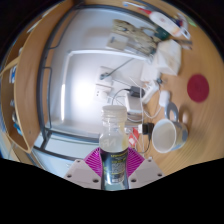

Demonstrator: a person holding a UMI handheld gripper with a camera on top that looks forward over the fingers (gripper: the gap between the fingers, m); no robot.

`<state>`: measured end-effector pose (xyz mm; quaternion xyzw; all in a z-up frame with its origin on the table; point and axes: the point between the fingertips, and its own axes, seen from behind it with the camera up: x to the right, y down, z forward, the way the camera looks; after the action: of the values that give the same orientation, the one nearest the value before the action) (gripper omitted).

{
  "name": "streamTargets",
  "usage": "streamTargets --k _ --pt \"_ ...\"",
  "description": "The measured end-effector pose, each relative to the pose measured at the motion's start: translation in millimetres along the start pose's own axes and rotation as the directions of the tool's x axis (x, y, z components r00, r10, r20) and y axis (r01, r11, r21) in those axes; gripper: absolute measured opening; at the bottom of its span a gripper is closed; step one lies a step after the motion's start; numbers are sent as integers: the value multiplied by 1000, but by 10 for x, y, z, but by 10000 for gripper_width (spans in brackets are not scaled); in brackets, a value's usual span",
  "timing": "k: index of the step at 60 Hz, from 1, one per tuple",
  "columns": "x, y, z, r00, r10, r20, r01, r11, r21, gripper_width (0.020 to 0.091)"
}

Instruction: Pour water

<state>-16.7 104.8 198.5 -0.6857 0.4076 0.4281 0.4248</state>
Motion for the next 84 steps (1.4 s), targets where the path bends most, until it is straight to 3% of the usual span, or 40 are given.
streamTargets --k 9,11,22,30,49,54,58,70,77,84 --pt "-108 -528 -263 857 -514 -33 515 853 85 263" --pt "-107 -665 -319 801 -593 -75 598 797 88 267" --pt "275 -1452 -512 478 -843 -246 878 467 105 277" --pt "789 -1792 -419 369 -872 -323 927 370 61 278" --pt "1624 -1901 -214 233 -898 -372 961 271 -52 291" --pt "1598 -1919 -205 268 -891 -367 958 287 2 297" --pt "1595 -1892 -258 267 -895 -358 959 283 6 306" --pt "1615 -1912 -245 255 -890 -378 958 285 -24 419" --pt "1778 -1800 -306 250 -895 -369 946 307 -103 541" --pt "1904 -1587 -557 254 -900 -353 929 329 -170 549"
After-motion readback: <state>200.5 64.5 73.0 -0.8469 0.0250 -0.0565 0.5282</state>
